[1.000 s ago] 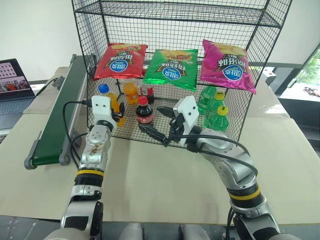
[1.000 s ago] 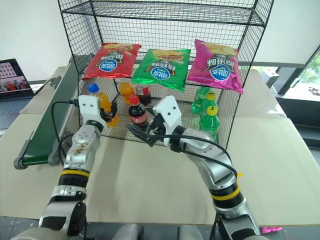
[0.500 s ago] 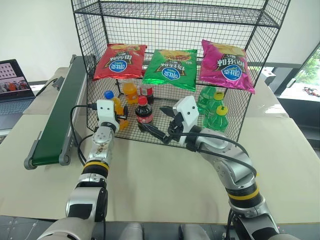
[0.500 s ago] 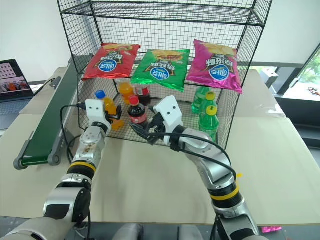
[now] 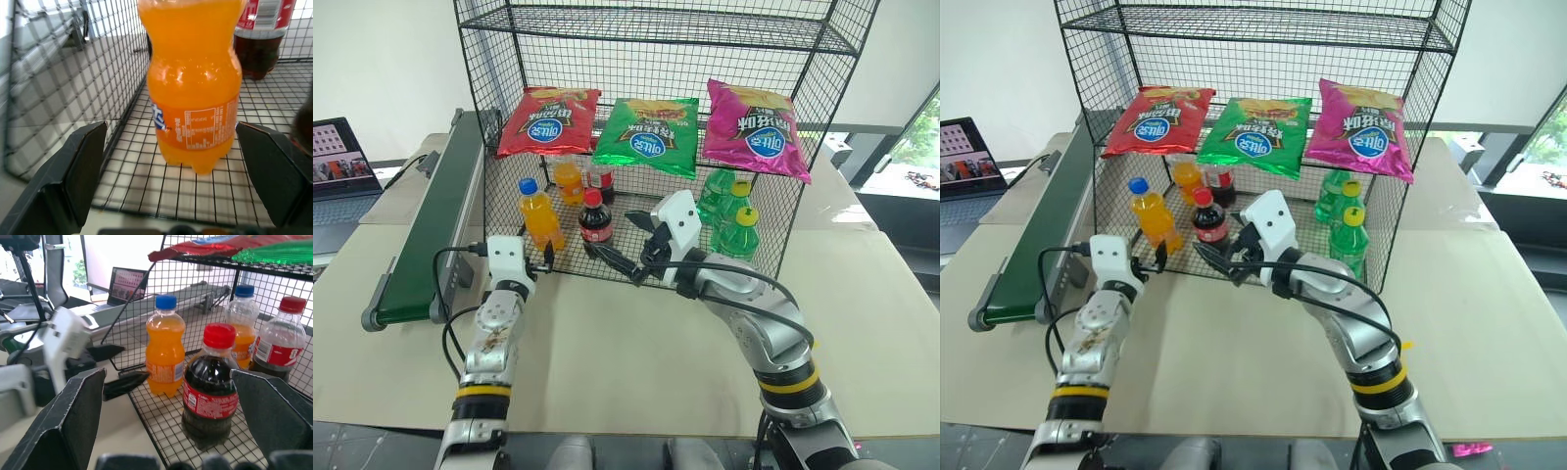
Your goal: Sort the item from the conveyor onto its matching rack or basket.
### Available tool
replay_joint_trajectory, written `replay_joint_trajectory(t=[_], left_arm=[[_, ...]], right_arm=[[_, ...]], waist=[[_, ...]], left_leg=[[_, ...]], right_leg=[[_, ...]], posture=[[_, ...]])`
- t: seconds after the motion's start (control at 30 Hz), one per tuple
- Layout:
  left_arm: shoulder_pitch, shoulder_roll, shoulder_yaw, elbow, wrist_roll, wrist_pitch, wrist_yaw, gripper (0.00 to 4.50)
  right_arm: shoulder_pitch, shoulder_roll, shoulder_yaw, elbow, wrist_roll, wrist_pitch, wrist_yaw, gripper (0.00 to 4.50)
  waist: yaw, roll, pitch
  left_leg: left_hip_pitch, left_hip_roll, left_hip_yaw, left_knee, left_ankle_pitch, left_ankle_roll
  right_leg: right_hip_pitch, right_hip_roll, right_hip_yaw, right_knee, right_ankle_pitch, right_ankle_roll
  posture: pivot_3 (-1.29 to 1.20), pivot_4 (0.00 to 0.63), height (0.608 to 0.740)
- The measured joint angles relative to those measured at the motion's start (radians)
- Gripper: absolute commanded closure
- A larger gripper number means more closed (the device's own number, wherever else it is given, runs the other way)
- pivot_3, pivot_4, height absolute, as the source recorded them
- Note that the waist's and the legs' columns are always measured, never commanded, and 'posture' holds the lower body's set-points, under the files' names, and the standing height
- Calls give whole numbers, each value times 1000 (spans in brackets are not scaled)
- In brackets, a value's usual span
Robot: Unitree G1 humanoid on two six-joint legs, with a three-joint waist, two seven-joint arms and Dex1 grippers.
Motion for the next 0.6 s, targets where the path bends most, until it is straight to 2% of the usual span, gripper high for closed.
replay_joint_trajectory(t=[0.17, 0.27, 0.37, 0.6], left_arm=[[185, 66, -47, -251, -60, 166, -123, 58], [263, 105, -64, -342, -78, 188, -185, 58], [317, 105, -76, -356, -84, 203, -208, 58], [348, 88, -113, -354, -72, 195, -218, 58]], right_arm=[[147, -76, -18, -21, -53, -44, -10, 0], [280, -83, -45, -37, -97, -91, -51, 0], [387, -60, -46, -28, -134, -127, -99, 0], [488, -48, -45, 3, -177, -191, -131, 0]], waist=[[5, 0, 0], [1, 2, -1], [-2, 3, -1], [2, 3, -1]], left_leg=[[-1, 0, 0, -1, 0, 0], [0, 0, 1, -1, 0, 0], [0, 1, 1, -1, 0, 0], [0, 1, 1, -1, 0, 0]], right_leg=[[0, 0, 0, -2, 0, 0], [0, 0, 1, -2, -2, 3], [0, 1, 1, -2, -5, 7], [0, 1, 1, -3, -5, 7]], posture=[[0, 150, 738], [0, 150, 738], [0, 150, 738], [0, 150, 738]])
